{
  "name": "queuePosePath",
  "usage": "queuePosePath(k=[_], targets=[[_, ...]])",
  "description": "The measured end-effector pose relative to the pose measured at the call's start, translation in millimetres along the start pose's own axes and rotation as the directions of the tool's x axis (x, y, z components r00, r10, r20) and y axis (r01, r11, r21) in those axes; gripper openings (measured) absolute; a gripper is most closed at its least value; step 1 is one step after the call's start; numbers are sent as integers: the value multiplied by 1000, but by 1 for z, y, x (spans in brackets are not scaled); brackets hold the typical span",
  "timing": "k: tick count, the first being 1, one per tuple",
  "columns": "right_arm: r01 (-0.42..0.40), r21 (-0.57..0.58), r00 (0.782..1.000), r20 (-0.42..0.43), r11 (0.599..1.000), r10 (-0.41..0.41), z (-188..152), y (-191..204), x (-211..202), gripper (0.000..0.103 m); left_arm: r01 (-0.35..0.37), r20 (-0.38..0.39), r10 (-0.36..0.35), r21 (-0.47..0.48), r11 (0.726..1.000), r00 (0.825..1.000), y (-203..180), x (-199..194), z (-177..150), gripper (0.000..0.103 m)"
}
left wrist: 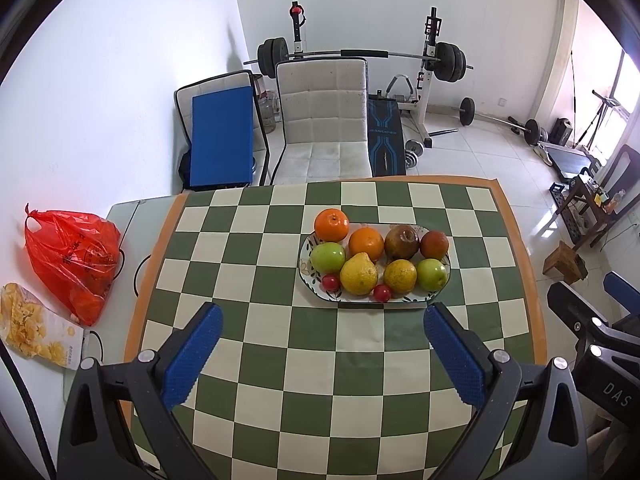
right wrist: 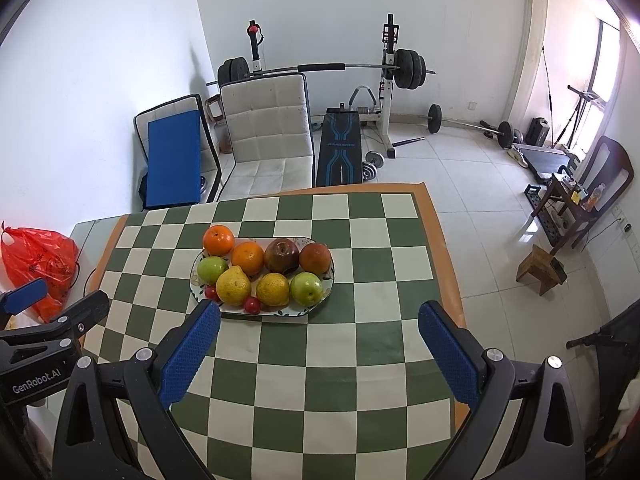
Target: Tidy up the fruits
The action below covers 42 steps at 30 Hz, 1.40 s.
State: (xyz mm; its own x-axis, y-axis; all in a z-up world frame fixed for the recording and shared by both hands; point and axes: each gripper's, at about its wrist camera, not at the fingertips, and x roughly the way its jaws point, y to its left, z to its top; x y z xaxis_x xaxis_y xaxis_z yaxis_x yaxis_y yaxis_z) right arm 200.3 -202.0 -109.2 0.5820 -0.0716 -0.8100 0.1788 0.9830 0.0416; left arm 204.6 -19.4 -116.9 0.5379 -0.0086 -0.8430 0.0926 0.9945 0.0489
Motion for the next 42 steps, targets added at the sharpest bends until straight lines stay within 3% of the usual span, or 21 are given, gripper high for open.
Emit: queuePosePath(k=[42], targets=[[-3, -5, 1000, 2, 1000, 3, 0, -7, -17, 101, 2, 22, -1, -19, 1000, 1000, 3, -16, -7, 103]])
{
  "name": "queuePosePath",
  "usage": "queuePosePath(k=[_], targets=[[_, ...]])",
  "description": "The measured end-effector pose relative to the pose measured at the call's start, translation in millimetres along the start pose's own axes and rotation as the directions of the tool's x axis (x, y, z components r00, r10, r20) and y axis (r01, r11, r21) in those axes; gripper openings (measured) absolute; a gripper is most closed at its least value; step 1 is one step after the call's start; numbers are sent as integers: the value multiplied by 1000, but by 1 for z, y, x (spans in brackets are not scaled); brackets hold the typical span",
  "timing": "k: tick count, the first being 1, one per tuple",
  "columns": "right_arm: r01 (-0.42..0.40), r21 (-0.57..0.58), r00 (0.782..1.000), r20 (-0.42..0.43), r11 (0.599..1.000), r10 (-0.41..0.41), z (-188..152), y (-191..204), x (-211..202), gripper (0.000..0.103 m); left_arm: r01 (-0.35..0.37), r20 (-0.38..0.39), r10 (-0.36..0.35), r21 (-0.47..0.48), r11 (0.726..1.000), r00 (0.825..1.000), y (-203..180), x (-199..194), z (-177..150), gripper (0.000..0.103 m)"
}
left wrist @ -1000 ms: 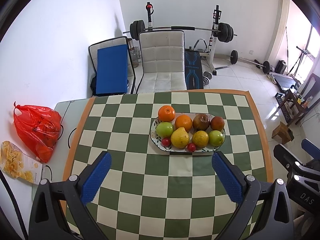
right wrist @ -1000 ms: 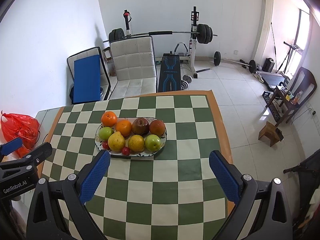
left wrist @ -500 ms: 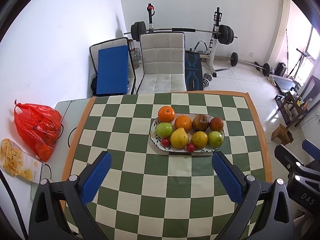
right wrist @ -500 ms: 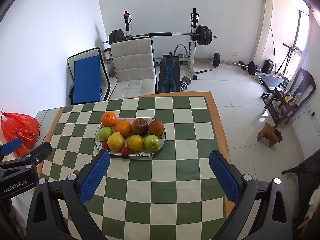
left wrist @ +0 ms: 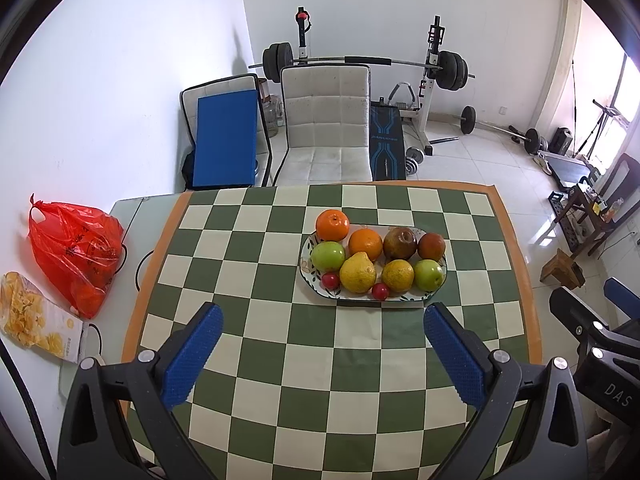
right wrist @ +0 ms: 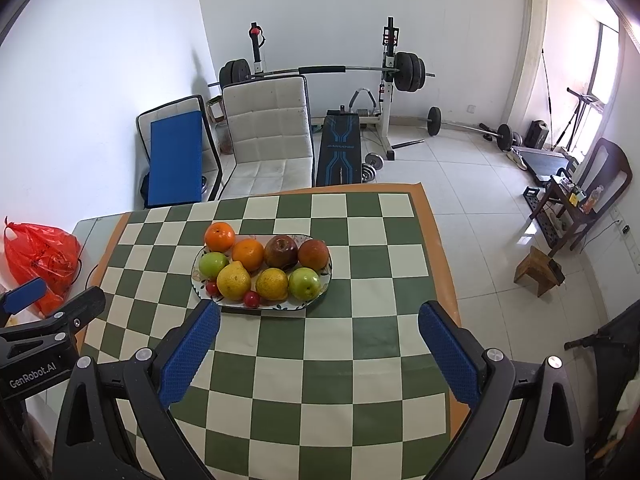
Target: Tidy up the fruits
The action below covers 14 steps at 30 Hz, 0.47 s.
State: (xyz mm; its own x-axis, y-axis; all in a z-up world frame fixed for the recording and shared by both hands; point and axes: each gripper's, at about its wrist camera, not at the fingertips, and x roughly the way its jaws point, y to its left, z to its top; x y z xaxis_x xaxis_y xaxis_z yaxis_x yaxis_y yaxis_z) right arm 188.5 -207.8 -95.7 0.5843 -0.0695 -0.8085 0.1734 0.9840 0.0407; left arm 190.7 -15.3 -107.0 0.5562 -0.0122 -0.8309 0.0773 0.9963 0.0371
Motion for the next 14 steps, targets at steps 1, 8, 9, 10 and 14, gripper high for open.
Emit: queuePosePath(k=[1, 8, 9, 10, 14], targets=[[0, -1, 1000, 1, 1000, 0, 0, 0, -1, 101, 1, 0, -1, 0, 1000, 1000, 0, 0, 0, 103], [-7, 0, 1000, 1, 1000, 7, 0, -1, -6, 101, 5, 2, -5, -5, 1000, 1000, -1, -3, -3, 103], [-6, -3, 1000, 3, 1000, 6, 0, -1, -7, 101, 6, 3, -6, -4, 1000, 1000, -1, -3, -3, 103], [-8, -4, 1000, 2, 1000, 8, 0, 0, -8, 101, 5, 5, -5, -5, 1000, 1000, -1, -4, -3, 103], [-10, -4, 1000, 4, 1000, 10, 0, -1, -11, 101, 5, 15, -4, -8, 1000, 1000, -3, -10, -3, 103]])
